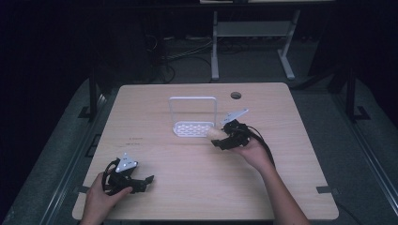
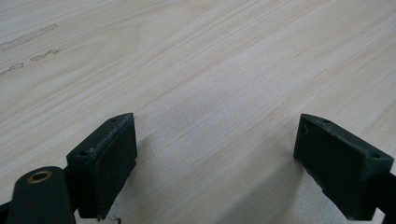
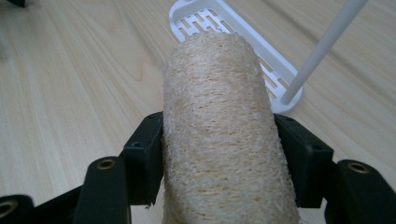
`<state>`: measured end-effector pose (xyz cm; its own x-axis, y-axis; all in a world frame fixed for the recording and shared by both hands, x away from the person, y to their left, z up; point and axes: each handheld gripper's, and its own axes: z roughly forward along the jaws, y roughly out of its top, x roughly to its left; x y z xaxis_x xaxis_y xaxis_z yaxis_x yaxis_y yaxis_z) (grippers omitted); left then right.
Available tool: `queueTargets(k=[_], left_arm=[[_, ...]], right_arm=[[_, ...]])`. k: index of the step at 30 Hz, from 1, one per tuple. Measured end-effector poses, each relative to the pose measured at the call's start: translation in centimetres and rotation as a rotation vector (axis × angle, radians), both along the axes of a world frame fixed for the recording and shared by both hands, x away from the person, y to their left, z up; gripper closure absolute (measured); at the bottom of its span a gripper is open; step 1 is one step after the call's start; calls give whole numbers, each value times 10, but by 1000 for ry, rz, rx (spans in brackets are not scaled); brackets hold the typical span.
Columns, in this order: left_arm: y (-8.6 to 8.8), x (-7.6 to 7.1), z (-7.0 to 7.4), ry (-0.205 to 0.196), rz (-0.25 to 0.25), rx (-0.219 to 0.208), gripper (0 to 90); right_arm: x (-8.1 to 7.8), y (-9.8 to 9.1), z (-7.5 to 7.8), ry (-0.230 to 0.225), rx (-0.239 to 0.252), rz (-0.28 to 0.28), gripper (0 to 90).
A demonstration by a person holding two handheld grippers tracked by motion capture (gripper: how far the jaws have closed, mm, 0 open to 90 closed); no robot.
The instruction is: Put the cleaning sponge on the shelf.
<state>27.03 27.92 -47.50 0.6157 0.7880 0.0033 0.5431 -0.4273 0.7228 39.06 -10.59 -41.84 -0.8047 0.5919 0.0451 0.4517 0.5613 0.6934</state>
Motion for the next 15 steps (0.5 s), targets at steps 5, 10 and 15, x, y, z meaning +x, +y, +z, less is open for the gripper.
queueTargets(k=[5,10,15], left_arm=[[0,0,0,0,0,-1,127],[0,0,0,0,0,0,127],[0,0,0,0,0,0,127]], right_arm=[[4,6,1,-7,5,-3,387],[7,11,1,-9,8,-3,387],[11,19,3,-10,5,-8,387]])
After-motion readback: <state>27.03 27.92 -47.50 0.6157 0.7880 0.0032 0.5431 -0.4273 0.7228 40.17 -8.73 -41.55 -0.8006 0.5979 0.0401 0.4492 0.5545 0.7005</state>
